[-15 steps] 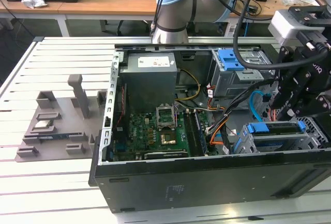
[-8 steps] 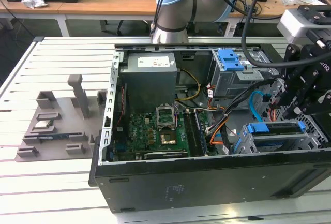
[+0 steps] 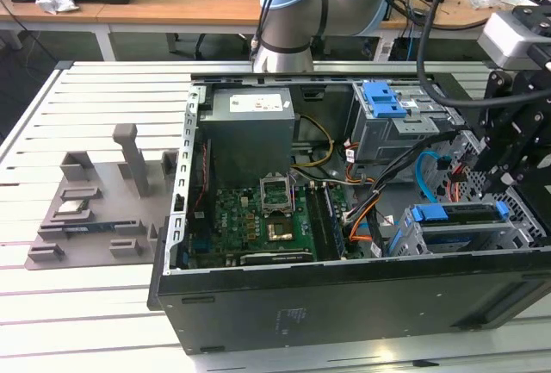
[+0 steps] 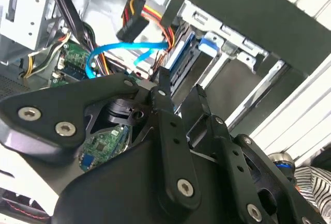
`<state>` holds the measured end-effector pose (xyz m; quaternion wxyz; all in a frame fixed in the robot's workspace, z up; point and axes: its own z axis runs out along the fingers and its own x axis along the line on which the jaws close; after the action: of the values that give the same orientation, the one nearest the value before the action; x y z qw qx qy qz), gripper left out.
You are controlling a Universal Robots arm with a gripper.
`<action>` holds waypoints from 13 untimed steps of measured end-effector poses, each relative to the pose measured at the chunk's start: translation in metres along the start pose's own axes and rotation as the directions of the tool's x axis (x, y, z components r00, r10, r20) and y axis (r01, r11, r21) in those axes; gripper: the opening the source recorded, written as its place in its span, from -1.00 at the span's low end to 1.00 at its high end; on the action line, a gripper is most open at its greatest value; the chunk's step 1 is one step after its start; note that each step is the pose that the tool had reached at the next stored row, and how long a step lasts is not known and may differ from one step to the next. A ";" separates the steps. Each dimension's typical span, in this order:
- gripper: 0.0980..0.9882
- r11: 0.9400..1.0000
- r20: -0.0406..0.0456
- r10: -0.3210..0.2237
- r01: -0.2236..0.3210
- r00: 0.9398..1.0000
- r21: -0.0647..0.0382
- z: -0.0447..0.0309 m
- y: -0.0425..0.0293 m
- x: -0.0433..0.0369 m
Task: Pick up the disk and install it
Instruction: 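Insert the first disk wire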
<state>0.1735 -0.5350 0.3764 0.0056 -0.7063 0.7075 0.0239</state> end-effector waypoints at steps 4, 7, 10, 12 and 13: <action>-0.41 1.000 0.000 0.000 0.000 1.000 0.000 0.0000 -0.0101 -0.0047; -0.41 1.000 0.000 0.000 0.000 1.000 0.000 -0.0001 -0.0166 -0.0078; -0.41 1.000 -0.004 0.000 0.000 1.000 0.000 0.0000 -0.0214 -0.0133; -0.41 1.000 -0.007 -0.001 0.001 1.000 0.000 0.0003 -0.0220 -0.0213; -0.41 1.000 -0.007 -0.001 0.001 1.000 0.000 0.0004 -0.0222 -0.0246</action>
<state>0.1957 -0.5105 0.3764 0.0030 -0.7067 0.7072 0.0214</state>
